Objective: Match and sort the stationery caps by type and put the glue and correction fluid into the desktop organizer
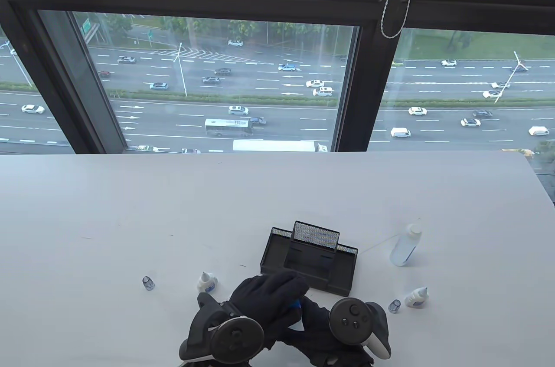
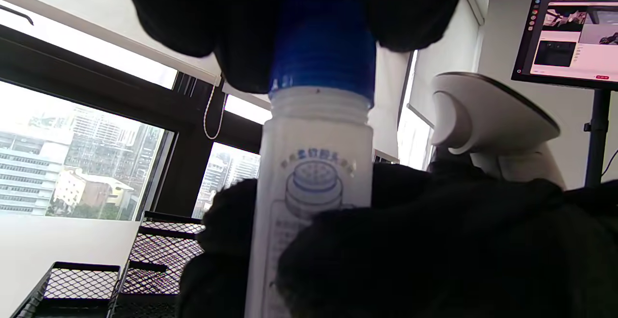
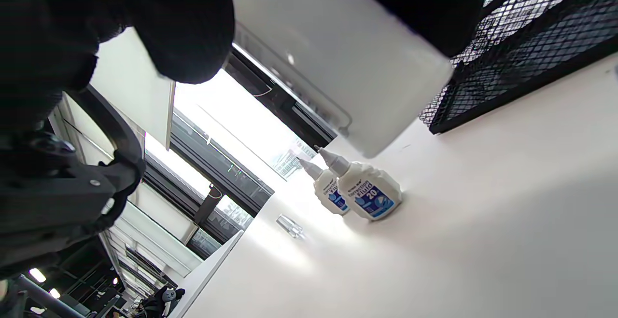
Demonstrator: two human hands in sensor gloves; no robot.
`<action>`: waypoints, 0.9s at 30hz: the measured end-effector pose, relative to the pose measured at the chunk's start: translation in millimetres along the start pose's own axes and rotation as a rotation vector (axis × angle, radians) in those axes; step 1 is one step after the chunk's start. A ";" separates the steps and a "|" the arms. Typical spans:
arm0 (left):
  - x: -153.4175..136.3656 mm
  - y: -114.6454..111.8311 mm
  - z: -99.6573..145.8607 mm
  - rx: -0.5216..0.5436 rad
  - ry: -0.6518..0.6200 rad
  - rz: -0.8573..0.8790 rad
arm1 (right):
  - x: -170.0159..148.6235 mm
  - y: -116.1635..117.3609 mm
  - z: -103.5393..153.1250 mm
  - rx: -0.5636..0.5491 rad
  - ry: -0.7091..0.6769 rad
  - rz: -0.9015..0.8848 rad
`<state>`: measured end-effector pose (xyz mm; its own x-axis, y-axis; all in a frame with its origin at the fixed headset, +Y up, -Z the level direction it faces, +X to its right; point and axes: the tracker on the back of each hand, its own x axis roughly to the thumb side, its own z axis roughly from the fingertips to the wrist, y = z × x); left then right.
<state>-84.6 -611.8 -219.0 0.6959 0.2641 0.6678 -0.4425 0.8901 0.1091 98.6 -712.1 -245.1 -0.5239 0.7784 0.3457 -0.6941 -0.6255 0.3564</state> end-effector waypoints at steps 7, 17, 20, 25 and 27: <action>0.5 -2.4 -2.1 -0.077 -0.073 0.110 | -0.9 -0.9 0.4 0.001 -0.007 -0.028; -3.9 -0.9 2.4 0.033 0.013 0.086 | 4.6 -3.9 3.4 -0.034 -0.044 -0.051; -2.7 0.2 -2.3 -0.177 -0.095 0.168 | 4.0 -4.7 3.7 -0.034 -0.047 -0.051; -3.2 -1.3 3.4 -0.017 -0.015 0.058 | 4.6 -3.7 3.6 -0.032 -0.048 -0.054; -1.0 0.1 5.5 0.075 0.022 0.006 | 5.5 -3.5 3.7 -0.032 -0.051 -0.045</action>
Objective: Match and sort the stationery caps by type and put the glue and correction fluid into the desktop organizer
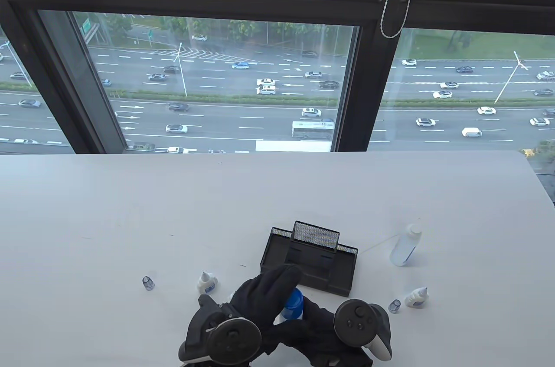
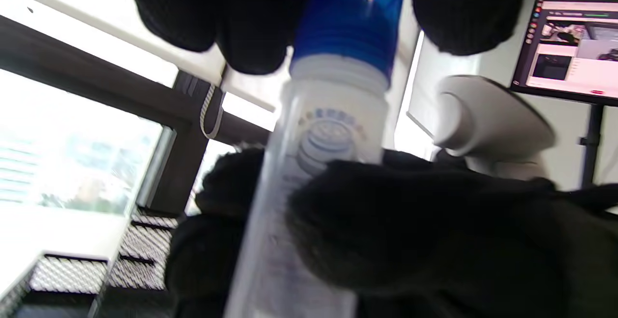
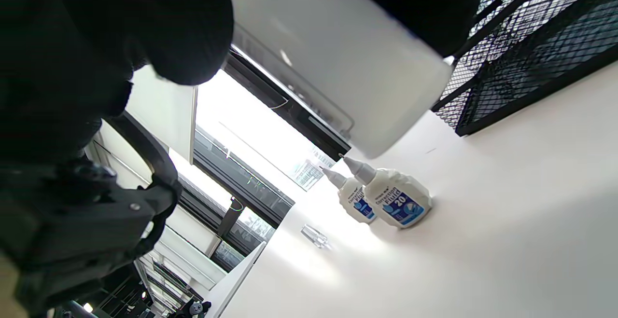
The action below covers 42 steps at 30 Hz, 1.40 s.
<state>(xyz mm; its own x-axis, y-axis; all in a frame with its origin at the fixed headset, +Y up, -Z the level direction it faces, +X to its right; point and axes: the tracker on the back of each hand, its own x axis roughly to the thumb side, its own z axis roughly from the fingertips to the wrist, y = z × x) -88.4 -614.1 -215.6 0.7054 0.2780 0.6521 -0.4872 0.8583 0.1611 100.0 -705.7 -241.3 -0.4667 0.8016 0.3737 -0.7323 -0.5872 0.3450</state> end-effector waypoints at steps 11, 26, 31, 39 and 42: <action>-0.1 1.4 -0.1 -0.035 -0.003 -0.013 | 1.8 1.8 0.2 0.000 -0.008 0.015; 9.2 1.6 -2.3 -0.266 -0.087 -0.012 | -0.2 0.6 0.2 -0.021 -0.003 0.014; 8.6 -3.2 3.1 -0.030 0.020 -0.068 | 4.2 3.2 0.9 -0.011 -0.019 0.024; 15.5 -3.2 2.3 -0.155 -0.047 -0.082 | 3.3 2.2 0.8 -0.013 -0.019 0.019; 12.3 -3.0 5.0 0.013 -0.001 -0.155 | 4.0 1.0 1.3 -0.022 -0.026 0.003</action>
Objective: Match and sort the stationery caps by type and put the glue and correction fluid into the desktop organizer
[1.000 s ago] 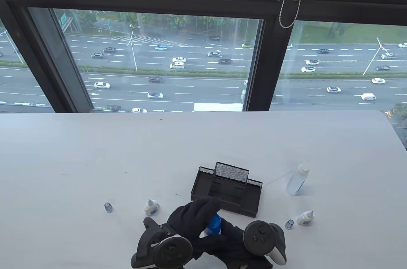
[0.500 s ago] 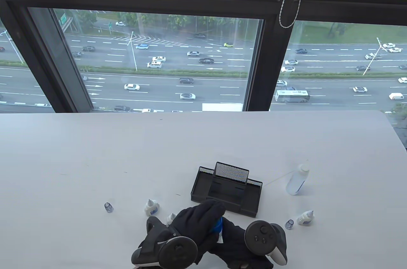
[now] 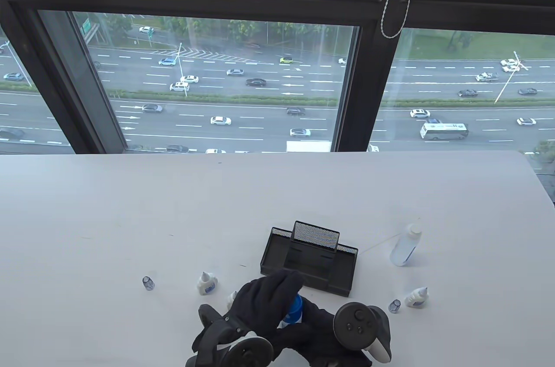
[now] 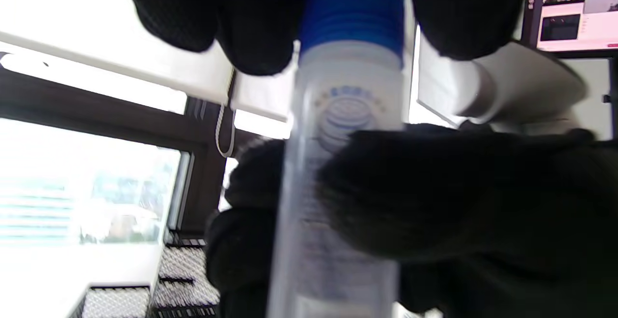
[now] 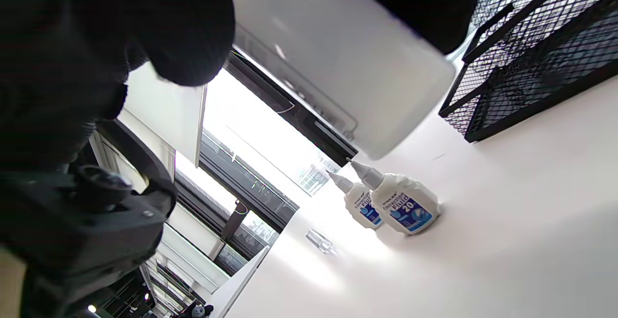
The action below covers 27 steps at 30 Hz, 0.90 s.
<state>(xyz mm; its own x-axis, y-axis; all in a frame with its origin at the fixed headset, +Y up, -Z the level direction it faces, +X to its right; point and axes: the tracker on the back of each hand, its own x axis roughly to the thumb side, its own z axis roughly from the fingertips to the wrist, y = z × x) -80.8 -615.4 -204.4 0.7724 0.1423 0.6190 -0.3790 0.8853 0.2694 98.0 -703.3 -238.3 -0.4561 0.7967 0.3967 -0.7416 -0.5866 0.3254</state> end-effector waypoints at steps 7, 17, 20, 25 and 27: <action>-1.7 -5.3 -3.1 -0.175 -0.045 0.132 | -5.2 1.4 -1.6 0.005 0.021 -0.003; -0.5 -9.0 -1.0 -0.113 -0.037 0.097 | -6.2 2.9 -2.3 0.019 0.019 0.009; -0.7 -6.5 -0.8 -0.030 0.010 0.024 | -4.9 1.9 -1.4 0.012 0.014 0.010; -0.1 -4.4 -2.0 -0.097 -0.069 0.161 | -4.9 4.6 -2.3 0.028 0.010 0.022; 0.9 -4.7 0.1 -0.066 -0.040 0.145 | -4.3 5.7 -2.1 0.029 0.008 0.021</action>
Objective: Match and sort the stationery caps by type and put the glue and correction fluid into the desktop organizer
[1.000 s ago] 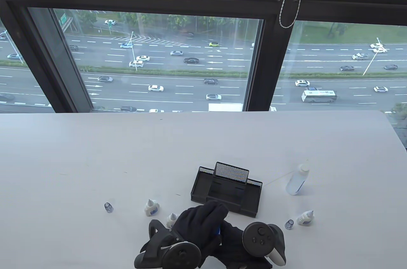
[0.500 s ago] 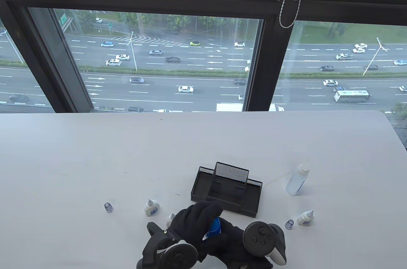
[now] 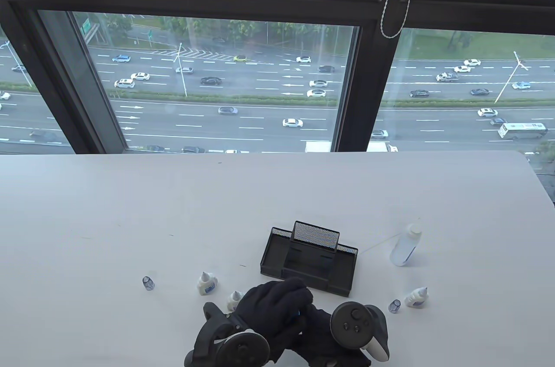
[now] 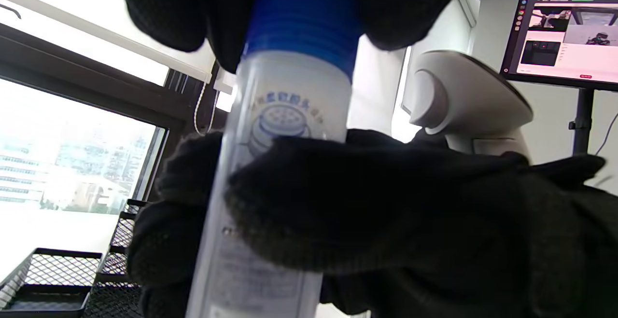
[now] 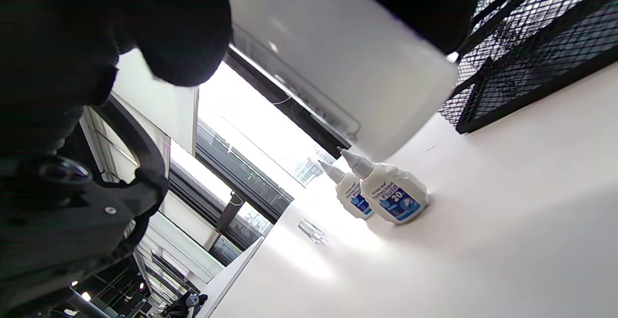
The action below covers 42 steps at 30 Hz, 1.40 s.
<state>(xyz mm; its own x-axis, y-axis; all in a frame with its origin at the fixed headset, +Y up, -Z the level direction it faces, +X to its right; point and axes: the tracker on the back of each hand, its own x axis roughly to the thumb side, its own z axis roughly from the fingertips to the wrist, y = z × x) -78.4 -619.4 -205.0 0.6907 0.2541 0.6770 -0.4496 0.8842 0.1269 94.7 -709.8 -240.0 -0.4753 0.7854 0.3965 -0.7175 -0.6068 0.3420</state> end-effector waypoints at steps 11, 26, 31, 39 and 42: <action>4.6 2.6 -0.2 -0.084 0.006 -0.025 | -0.4 0.6 0.4 -0.015 -0.017 -0.015; 6.4 2.7 -2.7 -0.130 -0.015 -0.072 | -1.8 0.1 0.3 -0.021 -0.012 0.011; 6.8 0.9 1.2 0.007 0.038 -0.183 | -2.0 -1.5 1.1 -0.027 -0.017 -0.006; 8.4 1.7 0.8 -0.047 0.034 -0.181 | -3.4 -1.8 1.2 -0.034 -0.014 -0.009; 5.4 2.1 1.6 -0.001 0.040 -0.172 | -2.4 -0.8 1.1 -0.028 -0.022 -0.013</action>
<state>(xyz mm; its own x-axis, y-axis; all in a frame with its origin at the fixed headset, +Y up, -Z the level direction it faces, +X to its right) -76.5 -616.9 -199.9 0.7796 0.1146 0.6157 -0.3224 0.9163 0.2377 97.0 -711.3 -240.2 -0.4550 0.7899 0.4110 -0.7375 -0.5930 0.3232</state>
